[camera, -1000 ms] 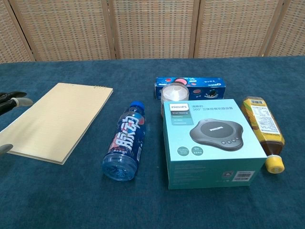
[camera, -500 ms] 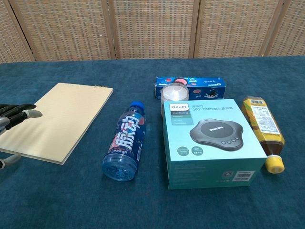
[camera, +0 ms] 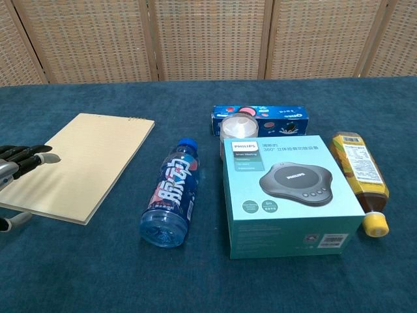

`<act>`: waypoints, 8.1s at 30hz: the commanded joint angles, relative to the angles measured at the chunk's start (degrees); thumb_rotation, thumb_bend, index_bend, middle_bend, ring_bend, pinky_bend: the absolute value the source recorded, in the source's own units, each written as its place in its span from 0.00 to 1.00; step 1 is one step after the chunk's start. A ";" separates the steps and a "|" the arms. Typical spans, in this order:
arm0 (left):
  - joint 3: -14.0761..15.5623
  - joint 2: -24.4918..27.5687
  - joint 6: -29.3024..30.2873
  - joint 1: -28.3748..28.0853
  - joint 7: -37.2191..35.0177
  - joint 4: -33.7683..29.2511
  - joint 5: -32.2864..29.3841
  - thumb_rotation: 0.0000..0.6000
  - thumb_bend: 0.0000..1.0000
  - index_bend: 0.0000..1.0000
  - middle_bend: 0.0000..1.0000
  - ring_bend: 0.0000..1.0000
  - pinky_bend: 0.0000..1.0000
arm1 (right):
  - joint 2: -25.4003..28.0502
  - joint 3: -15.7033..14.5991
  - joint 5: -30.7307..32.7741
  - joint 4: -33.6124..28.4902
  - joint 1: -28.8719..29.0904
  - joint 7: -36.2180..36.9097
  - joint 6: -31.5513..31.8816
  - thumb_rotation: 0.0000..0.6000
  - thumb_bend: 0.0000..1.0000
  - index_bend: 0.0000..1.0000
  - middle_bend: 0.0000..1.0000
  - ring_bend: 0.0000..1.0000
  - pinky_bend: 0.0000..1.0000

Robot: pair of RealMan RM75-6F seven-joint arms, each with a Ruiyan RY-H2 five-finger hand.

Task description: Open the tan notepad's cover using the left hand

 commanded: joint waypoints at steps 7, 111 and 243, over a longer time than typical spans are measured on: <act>-0.20 -0.80 0.03 -0.51 0.07 0.74 -0.32 1.00 0.34 0.00 0.00 0.00 0.00 | -0.47 0.22 -0.21 0.49 -0.02 0.18 0.38 1.00 0.05 0.03 0.00 0.00 0.00; -9.24 -9.67 -8.85 -14.14 5.88 14.14 -10.73 1.00 0.58 0.00 0.00 0.00 0.00 | -0.93 1.30 0.03 -0.16 0.19 1.24 1.02 1.00 0.05 0.03 0.00 0.00 0.00; 8.51 -2.55 16.99 4.76 10.32 -5.29 3.90 1.00 0.72 0.80 0.00 0.00 0.00 | -1.27 2.44 0.45 -1.36 -0.12 1.90 2.58 1.00 0.05 0.03 0.00 0.00 0.00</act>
